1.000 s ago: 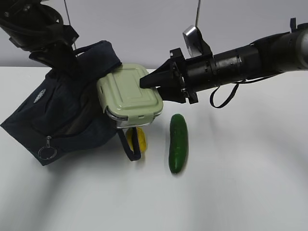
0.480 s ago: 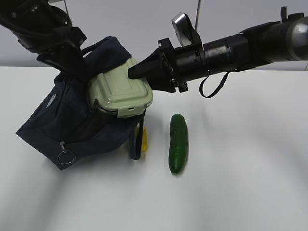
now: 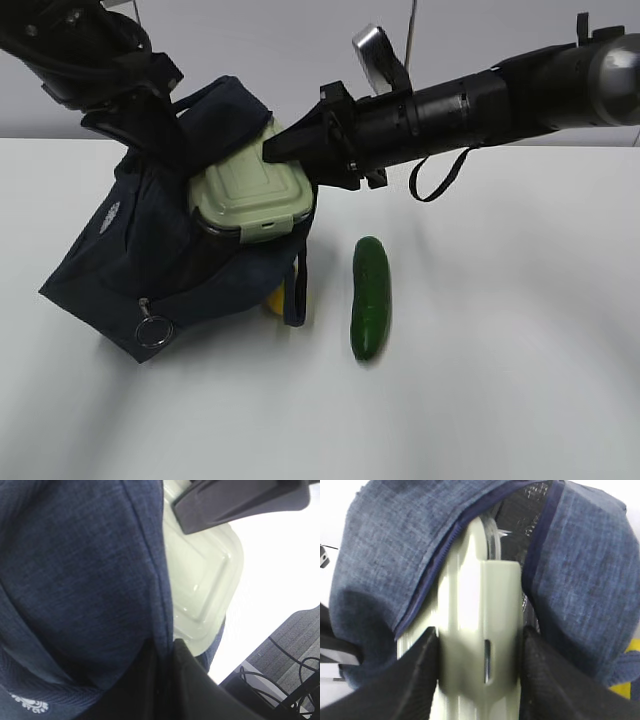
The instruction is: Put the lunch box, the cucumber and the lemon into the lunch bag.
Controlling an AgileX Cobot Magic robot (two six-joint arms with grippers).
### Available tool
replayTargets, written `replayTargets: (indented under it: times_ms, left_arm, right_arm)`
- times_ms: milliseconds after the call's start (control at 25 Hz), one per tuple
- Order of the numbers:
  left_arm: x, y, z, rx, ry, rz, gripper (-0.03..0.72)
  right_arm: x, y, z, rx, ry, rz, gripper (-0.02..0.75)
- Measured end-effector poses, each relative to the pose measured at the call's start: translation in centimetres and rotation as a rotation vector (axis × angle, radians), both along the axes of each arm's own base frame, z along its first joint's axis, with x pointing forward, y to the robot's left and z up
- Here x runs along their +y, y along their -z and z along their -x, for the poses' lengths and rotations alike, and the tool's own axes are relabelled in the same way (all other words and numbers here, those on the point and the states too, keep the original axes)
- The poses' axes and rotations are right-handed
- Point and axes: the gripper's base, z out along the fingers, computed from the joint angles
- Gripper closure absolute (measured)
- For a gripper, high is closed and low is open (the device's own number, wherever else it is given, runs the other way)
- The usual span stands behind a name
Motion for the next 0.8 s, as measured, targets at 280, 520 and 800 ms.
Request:
replayTargets:
  times_ms: [280, 520, 800]
  left_arm:
    - [-0.1, -0.1, 0.1, 0.008, 0.001, 0.014, 0.677]
    - [-0.3, -0.1, 0.1, 0.012, 0.004, 0.030, 0.677]
    - [-0.3, -0.2, 0.2, 0.017, 0.004, 0.040, 0.677]
  right_arm:
    - [1.8, 2.1, 0.1, 0.025, -0.014, 0.014, 0.381]
    - [3.5, 3.9, 0.2, 0.037, -0.031, 0.008, 0.381]
    - [5.4, 3.9, 0.4, -0.032, -0.002, 0.032, 0.381]
